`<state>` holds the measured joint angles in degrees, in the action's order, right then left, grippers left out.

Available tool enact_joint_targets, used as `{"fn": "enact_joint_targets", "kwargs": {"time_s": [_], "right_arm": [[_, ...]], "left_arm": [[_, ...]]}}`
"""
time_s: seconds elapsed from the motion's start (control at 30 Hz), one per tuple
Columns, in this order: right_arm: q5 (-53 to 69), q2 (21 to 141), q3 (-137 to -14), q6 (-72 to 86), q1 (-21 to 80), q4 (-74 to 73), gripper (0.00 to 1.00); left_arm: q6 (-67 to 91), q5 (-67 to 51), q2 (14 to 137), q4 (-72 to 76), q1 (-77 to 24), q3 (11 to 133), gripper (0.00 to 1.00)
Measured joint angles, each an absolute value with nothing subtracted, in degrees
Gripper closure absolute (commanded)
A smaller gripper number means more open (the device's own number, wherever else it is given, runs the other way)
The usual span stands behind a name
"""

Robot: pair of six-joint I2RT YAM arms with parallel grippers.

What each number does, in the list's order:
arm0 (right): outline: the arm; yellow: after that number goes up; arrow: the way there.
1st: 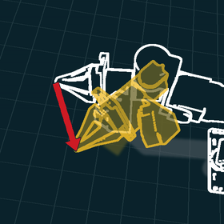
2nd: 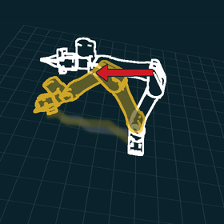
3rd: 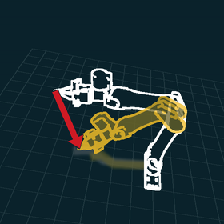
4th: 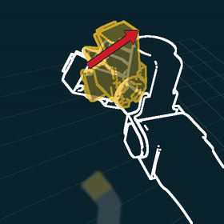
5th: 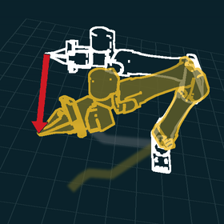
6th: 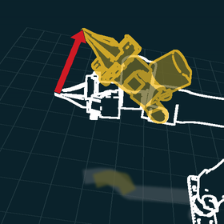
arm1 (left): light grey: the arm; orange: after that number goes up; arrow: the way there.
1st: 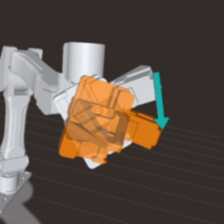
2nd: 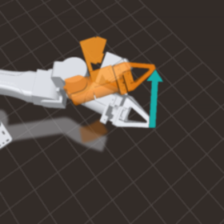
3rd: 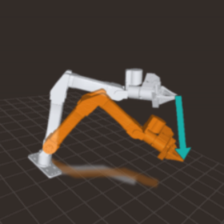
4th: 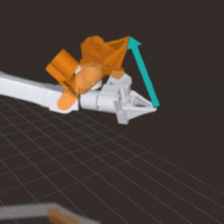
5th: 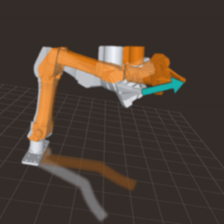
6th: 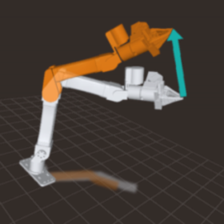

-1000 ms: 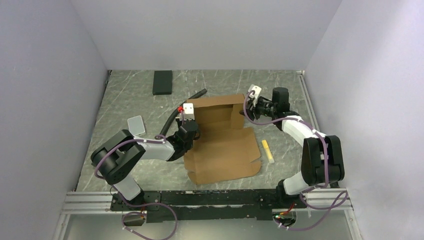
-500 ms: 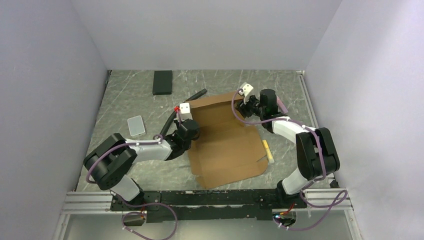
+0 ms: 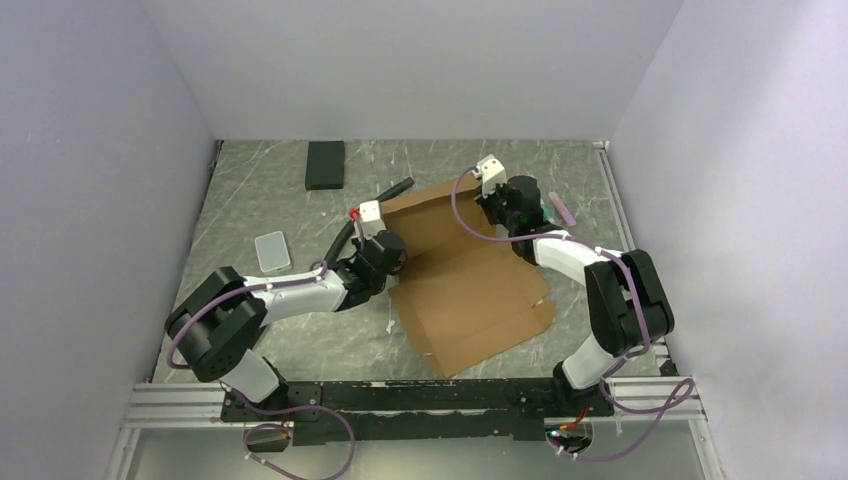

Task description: Fold the paper box

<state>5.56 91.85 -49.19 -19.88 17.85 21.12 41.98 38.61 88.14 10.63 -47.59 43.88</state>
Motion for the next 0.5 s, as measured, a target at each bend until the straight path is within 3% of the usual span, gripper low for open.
{"fn": "enact_joint_targets", "kwargs": {"time_s": [0.1, 0.23, 0.4, 0.5], "right_arm": [[5.06, 92.49, -49.8, -19.49, 18.68, 20.73, 0.76], [6.52, 94.15, -50.43, -19.9, 18.83, 18.83, 0.66], [6.87, 94.56, -50.52, -19.38, 18.39, 17.17, 0.73], [7.29, 94.37, -50.5, -18.41, 17.87, 17.1, 0.69]], "left_arm": [[43.92, 38.65, 88.14, 8.05, -47.48, 44.51, 1.0], [44.86, 38.72, 88.14, 5.02, -47.44, 45.47, 1.0], [46.28, 38.89, 88.2, 2.9, -47.46, 46.37, 1.0], [47.33, 39.2, 88.64, 2.0, -47.46, 46.89, 1.0]]}}
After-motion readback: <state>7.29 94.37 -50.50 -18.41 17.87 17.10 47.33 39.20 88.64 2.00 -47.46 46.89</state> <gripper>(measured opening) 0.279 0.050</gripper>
